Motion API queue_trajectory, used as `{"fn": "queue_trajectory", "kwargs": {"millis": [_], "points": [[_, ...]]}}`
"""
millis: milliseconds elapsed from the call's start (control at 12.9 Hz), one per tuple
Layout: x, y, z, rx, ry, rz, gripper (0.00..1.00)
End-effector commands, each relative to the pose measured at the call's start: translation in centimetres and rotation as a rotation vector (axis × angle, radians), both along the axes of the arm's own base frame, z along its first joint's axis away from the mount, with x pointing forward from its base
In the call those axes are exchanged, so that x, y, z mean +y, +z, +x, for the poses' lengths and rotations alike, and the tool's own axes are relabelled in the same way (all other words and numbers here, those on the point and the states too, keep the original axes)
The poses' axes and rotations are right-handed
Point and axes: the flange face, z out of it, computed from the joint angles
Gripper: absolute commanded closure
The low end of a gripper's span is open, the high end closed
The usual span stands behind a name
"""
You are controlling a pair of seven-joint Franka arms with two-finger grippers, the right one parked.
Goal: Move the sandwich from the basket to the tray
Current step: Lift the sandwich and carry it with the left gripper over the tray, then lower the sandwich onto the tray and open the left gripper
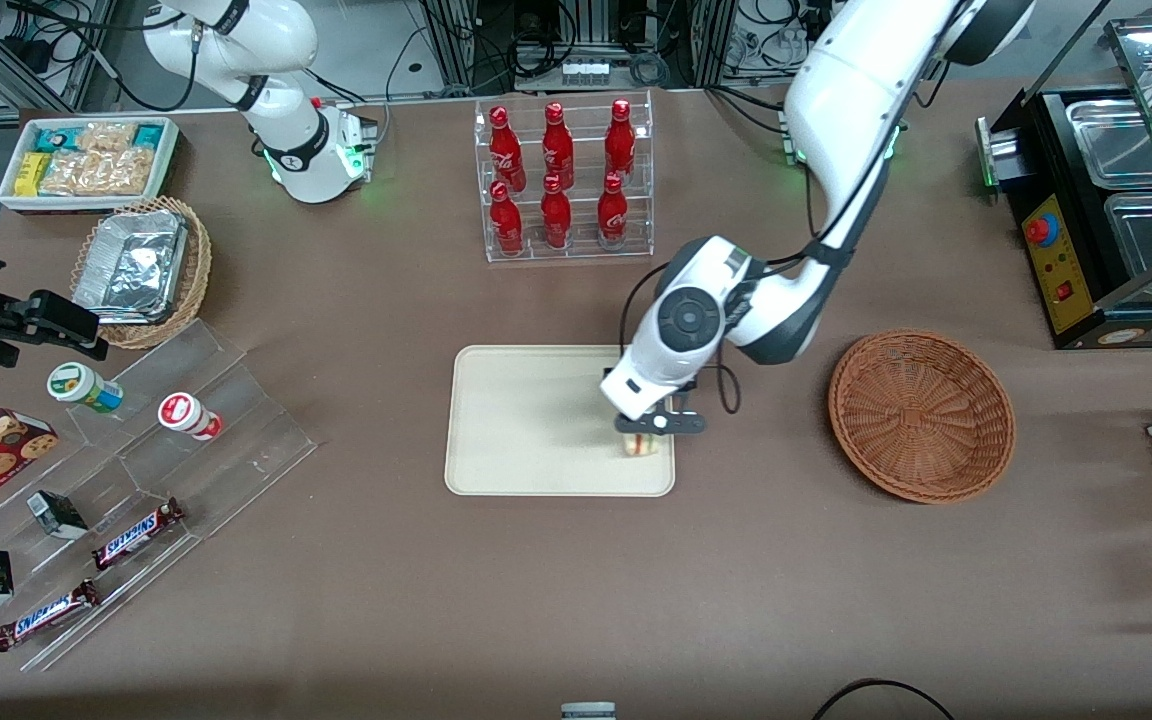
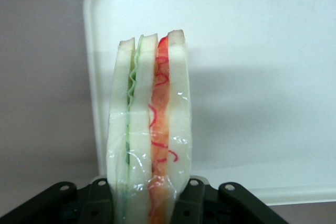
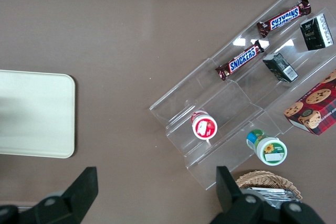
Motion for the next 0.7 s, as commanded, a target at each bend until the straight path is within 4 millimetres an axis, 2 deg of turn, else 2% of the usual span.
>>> {"fn": "queue_trajectory", "kwargs": {"millis": [0,310,388,466,621], "points": [[-1.1,-2.1,2.5,-0.009,-0.053,-0.023,0.62],[-1.2,-3.7,2.2,0.006,-0.063,-0.017,0.59],[-1.3,-3.8,2.2,0.007,-0.062,-0.017,0.54],[-1.3,-3.8,2.2,0.007,-0.062,-0.017,0.43],[-1.3,-3.4,2.3,0.003,-0.053,-0.018,0.11]]}}
